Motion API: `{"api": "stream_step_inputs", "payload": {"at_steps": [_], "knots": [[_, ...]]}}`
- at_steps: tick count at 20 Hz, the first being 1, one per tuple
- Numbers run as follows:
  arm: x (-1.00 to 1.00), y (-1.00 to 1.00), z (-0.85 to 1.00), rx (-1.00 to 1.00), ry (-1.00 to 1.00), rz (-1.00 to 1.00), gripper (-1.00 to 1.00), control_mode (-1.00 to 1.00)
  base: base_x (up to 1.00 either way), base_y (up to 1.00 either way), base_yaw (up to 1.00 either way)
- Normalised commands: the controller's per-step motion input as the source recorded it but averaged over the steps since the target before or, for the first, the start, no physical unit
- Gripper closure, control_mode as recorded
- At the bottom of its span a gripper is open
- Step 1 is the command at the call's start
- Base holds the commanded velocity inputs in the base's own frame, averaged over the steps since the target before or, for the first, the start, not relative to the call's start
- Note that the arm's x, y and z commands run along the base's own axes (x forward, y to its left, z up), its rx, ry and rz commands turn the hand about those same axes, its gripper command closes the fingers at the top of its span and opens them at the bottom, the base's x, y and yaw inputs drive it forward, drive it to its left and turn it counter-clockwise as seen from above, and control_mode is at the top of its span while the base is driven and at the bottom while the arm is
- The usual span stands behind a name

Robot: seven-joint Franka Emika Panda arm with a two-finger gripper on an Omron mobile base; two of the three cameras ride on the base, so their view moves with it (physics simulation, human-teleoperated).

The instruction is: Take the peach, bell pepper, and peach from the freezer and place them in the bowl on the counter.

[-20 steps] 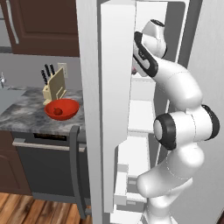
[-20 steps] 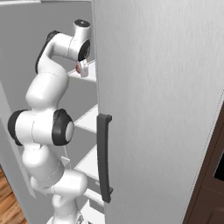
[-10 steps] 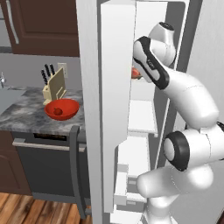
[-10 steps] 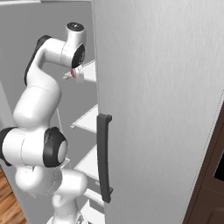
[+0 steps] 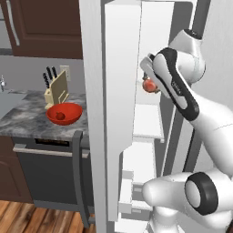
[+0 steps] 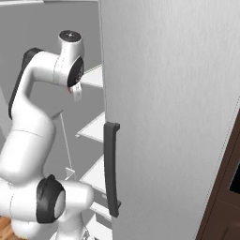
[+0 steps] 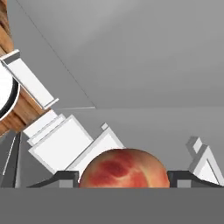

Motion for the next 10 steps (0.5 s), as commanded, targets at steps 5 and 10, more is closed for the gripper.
{"api": "stream_step_inputs", "payload": {"at_steps": [5, 10], "knots": [[-0.99, -0.39, 0.00, 0.00, 0.00, 0.00, 1.00, -1.00, 0.00, 0.00, 0.00], [-0.94, -0.02, -0.02, -0.01, 0.01, 0.00, 1.00, -1.00, 0.00, 0.00, 0.00]]}}
